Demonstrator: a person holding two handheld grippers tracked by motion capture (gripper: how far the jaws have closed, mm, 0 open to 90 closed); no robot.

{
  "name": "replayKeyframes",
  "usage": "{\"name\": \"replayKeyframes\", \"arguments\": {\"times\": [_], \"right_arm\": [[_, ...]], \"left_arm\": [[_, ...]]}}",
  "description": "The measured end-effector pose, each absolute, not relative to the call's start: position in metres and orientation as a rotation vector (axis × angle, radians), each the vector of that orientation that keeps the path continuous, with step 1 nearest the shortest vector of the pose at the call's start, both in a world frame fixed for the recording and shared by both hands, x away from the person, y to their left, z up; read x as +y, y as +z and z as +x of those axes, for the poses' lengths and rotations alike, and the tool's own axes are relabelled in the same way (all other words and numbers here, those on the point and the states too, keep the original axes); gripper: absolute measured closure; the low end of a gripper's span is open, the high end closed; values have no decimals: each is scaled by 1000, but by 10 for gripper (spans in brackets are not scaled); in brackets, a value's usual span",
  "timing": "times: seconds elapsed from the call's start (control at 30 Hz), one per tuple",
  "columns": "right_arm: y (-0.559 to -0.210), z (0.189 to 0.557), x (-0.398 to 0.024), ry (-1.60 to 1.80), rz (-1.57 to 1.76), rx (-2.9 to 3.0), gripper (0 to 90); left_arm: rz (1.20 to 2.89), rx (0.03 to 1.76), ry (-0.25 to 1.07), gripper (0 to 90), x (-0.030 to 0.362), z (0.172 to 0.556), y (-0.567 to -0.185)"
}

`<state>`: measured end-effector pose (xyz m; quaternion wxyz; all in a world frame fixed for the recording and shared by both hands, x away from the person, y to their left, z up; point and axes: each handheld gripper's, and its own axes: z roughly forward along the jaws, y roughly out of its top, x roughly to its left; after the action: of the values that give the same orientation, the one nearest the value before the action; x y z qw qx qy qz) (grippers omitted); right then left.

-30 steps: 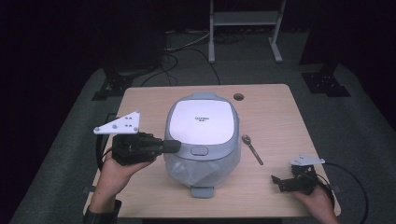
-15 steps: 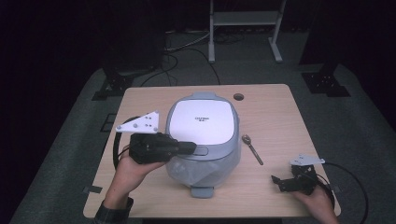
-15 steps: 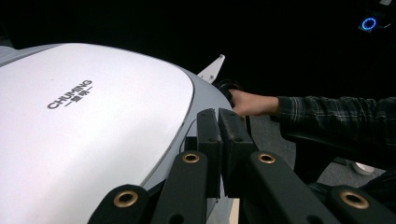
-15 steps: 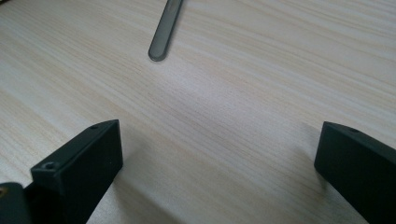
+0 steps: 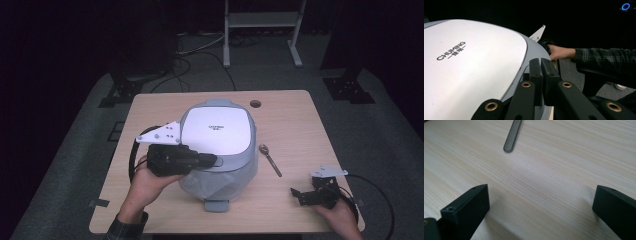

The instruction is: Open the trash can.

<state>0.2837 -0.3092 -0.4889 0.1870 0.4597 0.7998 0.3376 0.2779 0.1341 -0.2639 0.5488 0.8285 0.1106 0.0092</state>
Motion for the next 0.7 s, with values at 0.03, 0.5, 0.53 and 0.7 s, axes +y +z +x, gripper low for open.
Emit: {"name": "replayKeyframes", "arguments": {"times": [0.03,0.5,0.53,0.7], "right_arm": [[-489,284,-309,951,1294,2251,0],[-489,284,-309,951,1294,2251,0],[-489,284,-309,951,1295,2251,0],[-489,283,-309,951,1295,2252,0]], "left_arm": [[1962,263,16,876,134,278,-264],[1980,279,18,899,132,277,-265],[1982,281,25,899,132,277,-265],[1973,271,30,883,132,277,-265]]}}
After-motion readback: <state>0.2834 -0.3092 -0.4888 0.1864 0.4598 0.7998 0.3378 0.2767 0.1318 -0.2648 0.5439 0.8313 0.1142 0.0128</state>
